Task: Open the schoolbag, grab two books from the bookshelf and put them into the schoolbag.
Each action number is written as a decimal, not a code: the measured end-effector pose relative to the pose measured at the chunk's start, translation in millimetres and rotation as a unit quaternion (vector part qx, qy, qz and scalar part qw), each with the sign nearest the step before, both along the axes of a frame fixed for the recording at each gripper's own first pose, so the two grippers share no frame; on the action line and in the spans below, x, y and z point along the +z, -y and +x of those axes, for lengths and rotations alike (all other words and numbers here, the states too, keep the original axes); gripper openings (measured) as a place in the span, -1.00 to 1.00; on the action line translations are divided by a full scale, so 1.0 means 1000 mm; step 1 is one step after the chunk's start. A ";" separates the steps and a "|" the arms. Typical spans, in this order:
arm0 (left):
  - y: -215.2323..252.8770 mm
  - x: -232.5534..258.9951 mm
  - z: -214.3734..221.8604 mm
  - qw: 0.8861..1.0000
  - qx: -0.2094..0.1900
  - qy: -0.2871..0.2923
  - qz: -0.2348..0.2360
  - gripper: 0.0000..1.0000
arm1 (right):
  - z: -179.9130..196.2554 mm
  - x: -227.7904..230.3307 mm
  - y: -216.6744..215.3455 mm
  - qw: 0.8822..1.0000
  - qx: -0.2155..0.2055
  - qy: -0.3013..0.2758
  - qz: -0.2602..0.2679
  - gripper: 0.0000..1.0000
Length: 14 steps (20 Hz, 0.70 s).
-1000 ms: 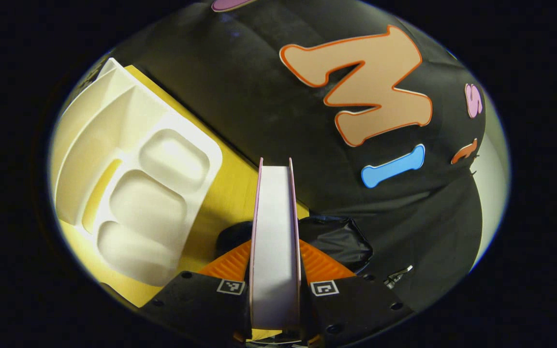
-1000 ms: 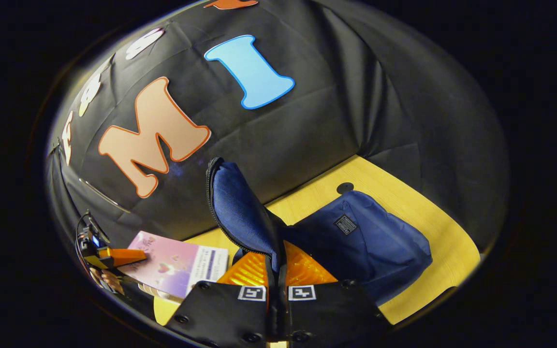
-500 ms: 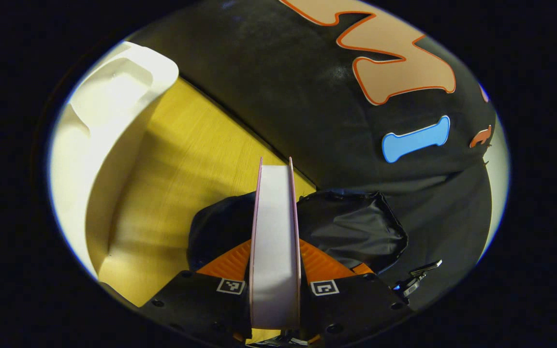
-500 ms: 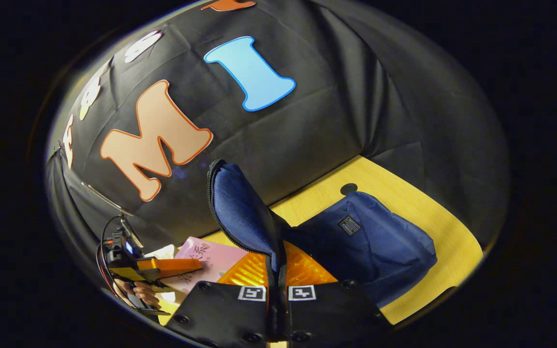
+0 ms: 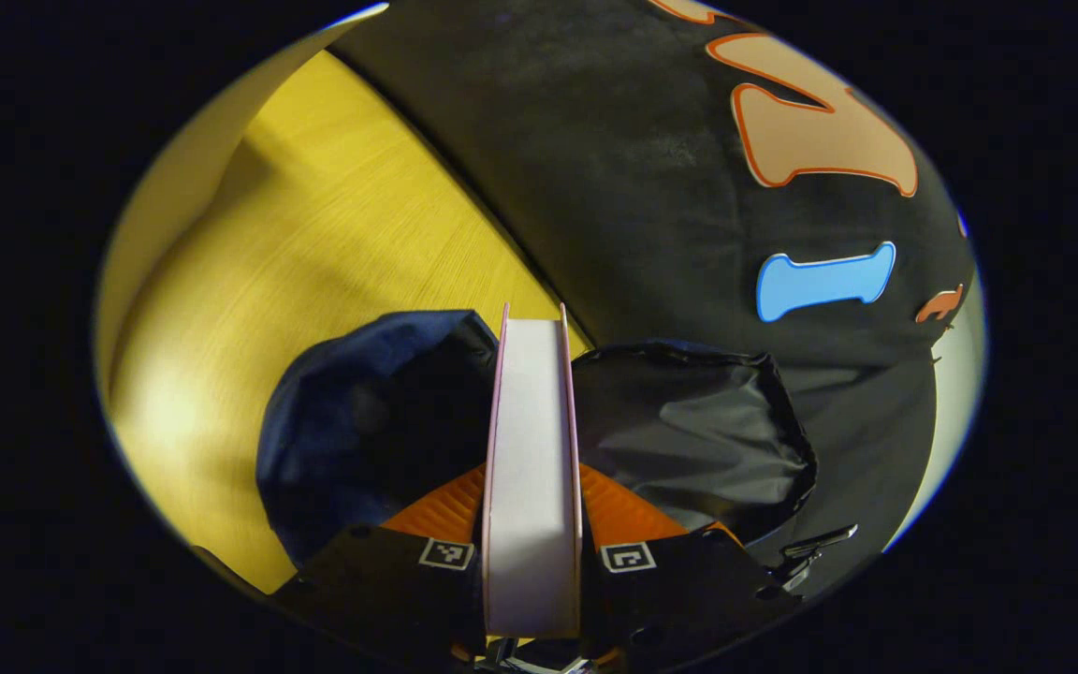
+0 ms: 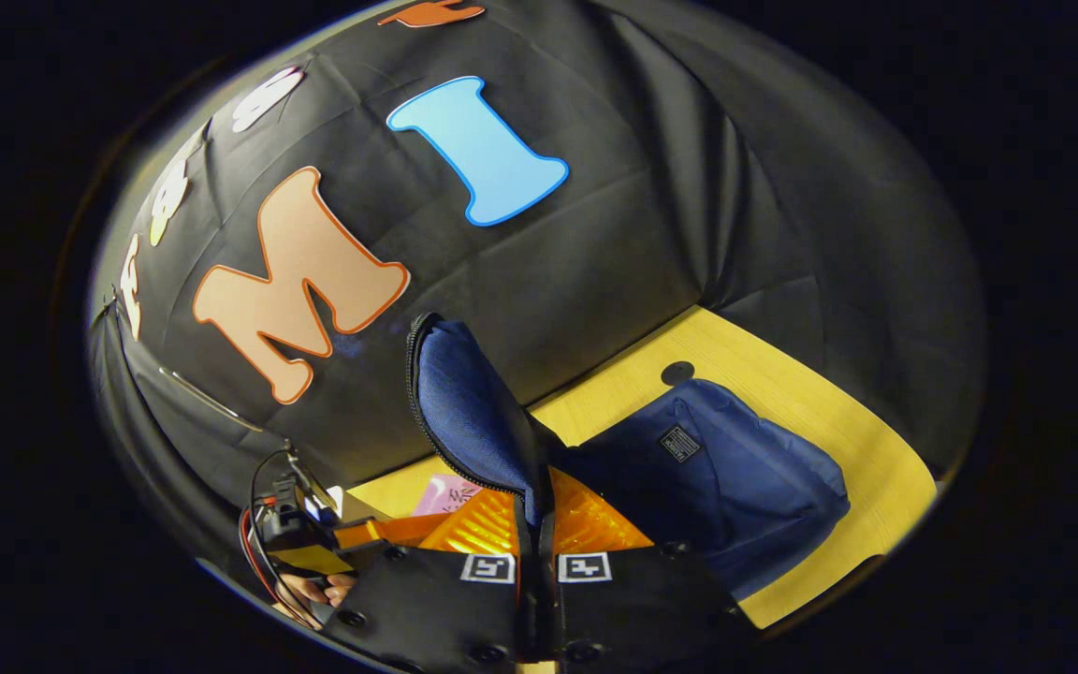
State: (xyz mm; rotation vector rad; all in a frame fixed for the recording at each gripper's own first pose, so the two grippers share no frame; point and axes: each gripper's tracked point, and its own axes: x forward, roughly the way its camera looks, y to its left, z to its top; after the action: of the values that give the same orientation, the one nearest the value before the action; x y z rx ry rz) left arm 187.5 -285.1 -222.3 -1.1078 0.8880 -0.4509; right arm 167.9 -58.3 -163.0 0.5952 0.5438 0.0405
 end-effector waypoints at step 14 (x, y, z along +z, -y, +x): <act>0.056 -0.055 -0.013 0.988 0.056 -0.092 -0.113 -0.26 | -0.001 0.000 -0.001 1.000 -0.009 0.005 0.017 -0.91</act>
State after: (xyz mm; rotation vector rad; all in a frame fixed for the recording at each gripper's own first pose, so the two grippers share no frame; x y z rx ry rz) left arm 174.8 -340.8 -277.2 -1.4181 0.9456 -0.3669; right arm 166.9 -57.0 -163.4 0.6321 0.5290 0.0348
